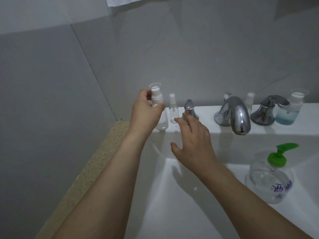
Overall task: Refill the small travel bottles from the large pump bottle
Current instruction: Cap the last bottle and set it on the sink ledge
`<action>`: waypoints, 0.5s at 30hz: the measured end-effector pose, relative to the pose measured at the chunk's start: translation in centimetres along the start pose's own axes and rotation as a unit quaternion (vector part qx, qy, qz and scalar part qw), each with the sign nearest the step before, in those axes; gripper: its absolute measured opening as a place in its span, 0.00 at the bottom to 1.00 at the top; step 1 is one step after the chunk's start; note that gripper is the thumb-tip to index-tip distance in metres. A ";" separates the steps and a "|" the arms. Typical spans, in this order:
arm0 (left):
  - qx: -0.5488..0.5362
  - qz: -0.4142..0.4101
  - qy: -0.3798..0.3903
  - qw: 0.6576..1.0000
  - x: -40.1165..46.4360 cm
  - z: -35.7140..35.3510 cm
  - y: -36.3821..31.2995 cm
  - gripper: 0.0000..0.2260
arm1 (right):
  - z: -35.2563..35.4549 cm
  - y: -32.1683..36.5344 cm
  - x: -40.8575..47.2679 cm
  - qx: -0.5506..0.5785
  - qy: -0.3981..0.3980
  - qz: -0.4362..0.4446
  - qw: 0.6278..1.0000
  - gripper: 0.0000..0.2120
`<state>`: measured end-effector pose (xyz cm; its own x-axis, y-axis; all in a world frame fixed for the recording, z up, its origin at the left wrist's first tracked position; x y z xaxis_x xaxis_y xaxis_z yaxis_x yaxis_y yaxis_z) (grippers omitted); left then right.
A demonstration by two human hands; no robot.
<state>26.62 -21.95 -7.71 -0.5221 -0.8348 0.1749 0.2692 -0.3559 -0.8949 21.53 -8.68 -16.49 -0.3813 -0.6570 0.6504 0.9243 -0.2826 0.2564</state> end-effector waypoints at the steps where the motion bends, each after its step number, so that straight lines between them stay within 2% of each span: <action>1: 0.008 0.005 0.010 1.000 0.1 -0.1 0.2 0.17 | 0.0 0.0 0.0 0.002 0.002 -0.001 1.000 0.33; 6: 0.040 0.003 0.022 0.999 0.1 -1.0 1.6 0.20 | -0.1 0.1 0.1 -0.003 -0.007 0.011 1.000 0.32; 10: 0.023 -0.001 0.019 1.000 -0.2 -2.0 2.6 0.24 | -0.1 0.0 0.1 -0.010 -0.008 0.019 1.000 0.30; 15: 0.019 0.031 0.030 0.999 -0.2 -2.7 3.6 0.31 | -0.3 -0.4 -0.1 -0.006 0.003 0.021 1.000 0.30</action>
<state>25.50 -21.97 -12.03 -0.5500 -0.8298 0.0939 0.3322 -0.3206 -0.8871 21.23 -8.71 -16.88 -0.3425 -0.6719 0.6567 0.9392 -0.2627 0.2211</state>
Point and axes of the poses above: each hand's wrist, its own x-axis towards the middle knuckle, its own z-axis out of the back of the hand, y = z × x, the point moved 1 cm from there along x, towards the middle knuckle, and after that the axes turned 13 degrees about z, right-handed, at the moved point
